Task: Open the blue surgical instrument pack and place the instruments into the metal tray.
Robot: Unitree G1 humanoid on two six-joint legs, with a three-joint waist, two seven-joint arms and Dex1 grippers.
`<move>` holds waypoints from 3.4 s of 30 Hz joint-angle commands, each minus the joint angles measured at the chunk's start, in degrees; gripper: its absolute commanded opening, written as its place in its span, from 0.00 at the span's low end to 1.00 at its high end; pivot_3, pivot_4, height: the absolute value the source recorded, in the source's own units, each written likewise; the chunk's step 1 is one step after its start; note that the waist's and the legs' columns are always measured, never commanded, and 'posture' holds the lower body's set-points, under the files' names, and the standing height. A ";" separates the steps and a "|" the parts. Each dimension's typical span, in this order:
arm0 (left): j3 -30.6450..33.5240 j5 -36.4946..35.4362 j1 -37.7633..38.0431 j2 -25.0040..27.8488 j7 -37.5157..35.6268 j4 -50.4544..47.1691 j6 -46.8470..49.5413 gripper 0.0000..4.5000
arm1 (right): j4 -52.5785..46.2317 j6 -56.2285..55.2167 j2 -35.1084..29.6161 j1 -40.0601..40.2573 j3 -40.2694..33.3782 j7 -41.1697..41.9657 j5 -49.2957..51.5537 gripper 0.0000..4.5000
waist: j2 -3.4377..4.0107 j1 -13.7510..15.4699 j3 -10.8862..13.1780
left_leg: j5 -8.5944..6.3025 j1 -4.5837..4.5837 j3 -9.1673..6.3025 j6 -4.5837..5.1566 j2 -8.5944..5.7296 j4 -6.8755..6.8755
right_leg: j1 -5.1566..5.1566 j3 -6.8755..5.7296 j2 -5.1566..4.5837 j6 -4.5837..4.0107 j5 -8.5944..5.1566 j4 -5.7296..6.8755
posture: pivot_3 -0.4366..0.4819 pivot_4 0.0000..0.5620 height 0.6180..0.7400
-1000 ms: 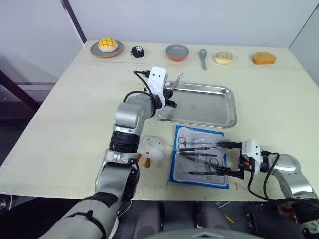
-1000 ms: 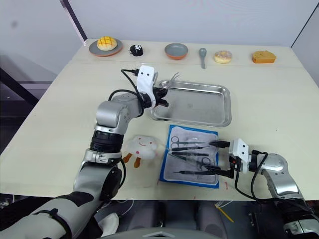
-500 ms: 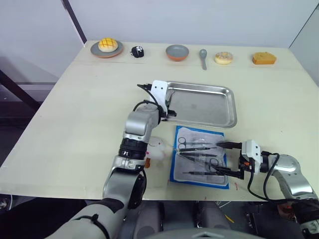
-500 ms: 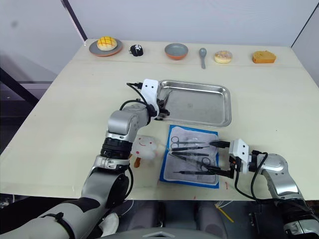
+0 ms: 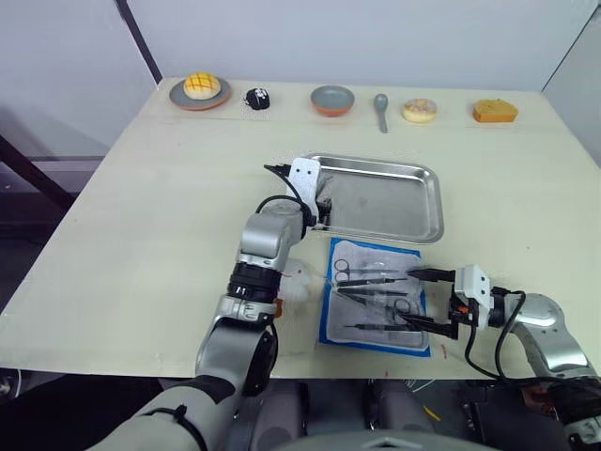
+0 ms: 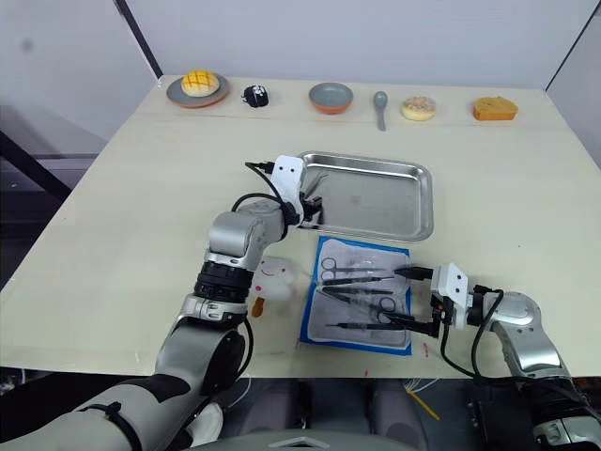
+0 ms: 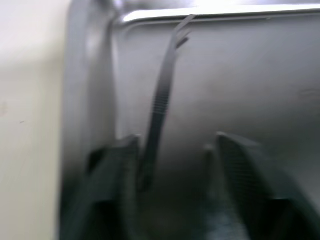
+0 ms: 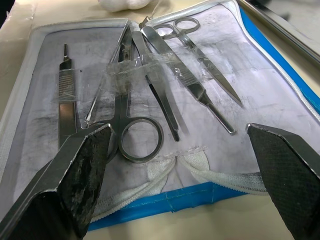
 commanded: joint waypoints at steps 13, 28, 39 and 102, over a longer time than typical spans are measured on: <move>-0.19 -2.71 -2.08 2.81 -10.14 -9.05 -14.31 0.63 | -0.53 4.97 -0.93 3.73 2.85 -1.19 -3.38 1.00 | -0.04 0.10 -0.03 | 0.00 -0.01 0.01 -0.01 0.00 -0.01 | 0.00 0.00 -0.01 0.00 0.00 -0.01 | 0.48 0.27 0.94; -1.12 -12.72 4.35 15.90 -43.73 -9.83 -29.92 0.63 | -5.78 8.07 -0.89 4.70 0.77 -3.69 -1.34 1.00 | -0.01 0.15 -0.01 | 0.00 -0.07 0.02 0.00 -0.02 0.00 | -0.02 -0.03 -0.02 0.00 0.00 -0.07 | 0.48 0.27 0.94; -3.19 -17.82 4.72 30.55 -75.34 -5.91 -36.37 0.63 | -3.60 5.85 -0.42 3.83 1.52 -3.01 -2.17 1.00 | 0.01 0.15 0.00 | -0.01 -0.13 0.06 0.01 -0.02 0.00 | -0.02 -0.12 0.01 0.00 0.00 -0.15 | 0.48 0.27 0.94; -23.41 1.86 1.65 17.77 -73.63 10.10 -49.25 0.38 | -0.84 3.98 1.26 2.89 1.55 -4.29 -2.92 1.00 | 0.01 0.08 0.02 | -0.16 -0.14 0.05 0.28 0.01 0.03 | -0.03 -0.08 0.05 0.00 -0.01 -0.13 | 0.48 0.27 0.94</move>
